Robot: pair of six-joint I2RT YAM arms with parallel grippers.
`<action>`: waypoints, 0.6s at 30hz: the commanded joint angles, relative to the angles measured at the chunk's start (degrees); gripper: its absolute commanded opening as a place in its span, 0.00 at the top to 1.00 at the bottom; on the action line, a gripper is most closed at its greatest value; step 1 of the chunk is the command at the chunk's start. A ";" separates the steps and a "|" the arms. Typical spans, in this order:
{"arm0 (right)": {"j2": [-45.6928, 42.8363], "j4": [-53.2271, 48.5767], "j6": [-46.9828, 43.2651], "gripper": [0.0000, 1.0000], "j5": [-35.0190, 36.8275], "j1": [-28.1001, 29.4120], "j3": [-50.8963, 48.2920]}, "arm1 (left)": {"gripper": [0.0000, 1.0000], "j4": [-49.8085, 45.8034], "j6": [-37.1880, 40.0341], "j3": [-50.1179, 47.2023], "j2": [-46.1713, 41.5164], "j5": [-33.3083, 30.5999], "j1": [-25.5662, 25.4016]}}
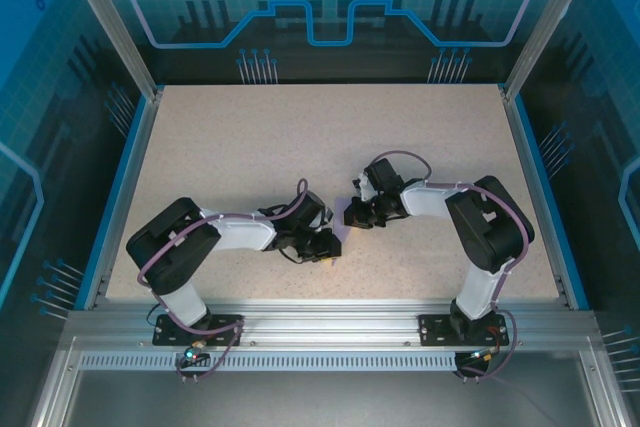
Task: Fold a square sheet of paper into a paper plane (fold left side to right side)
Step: Fold the wing for the fifth time at the center of the table.
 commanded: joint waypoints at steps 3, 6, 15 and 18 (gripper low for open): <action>4.40 -7.21 -1.42 0.93 7.15 0.80 -0.92 | 0.83 -2.92 0.89 -2.60 -0.33 -0.44 -0.19; 4.54 -7.44 -1.42 0.92 7.19 0.79 -0.64 | 0.85 -3.28 1.02 -3.70 -1.26 -0.34 -0.18; 4.97 -7.30 -1.34 0.92 6.90 0.80 -0.61 | 0.85 -4.91 1.70 -3.99 -5.36 -1.41 -0.13; 4.93 -7.33 -1.29 0.92 6.84 0.80 -0.64 | 0.84 -7.64 2.85 -2.16 -7.30 -2.67 -0.10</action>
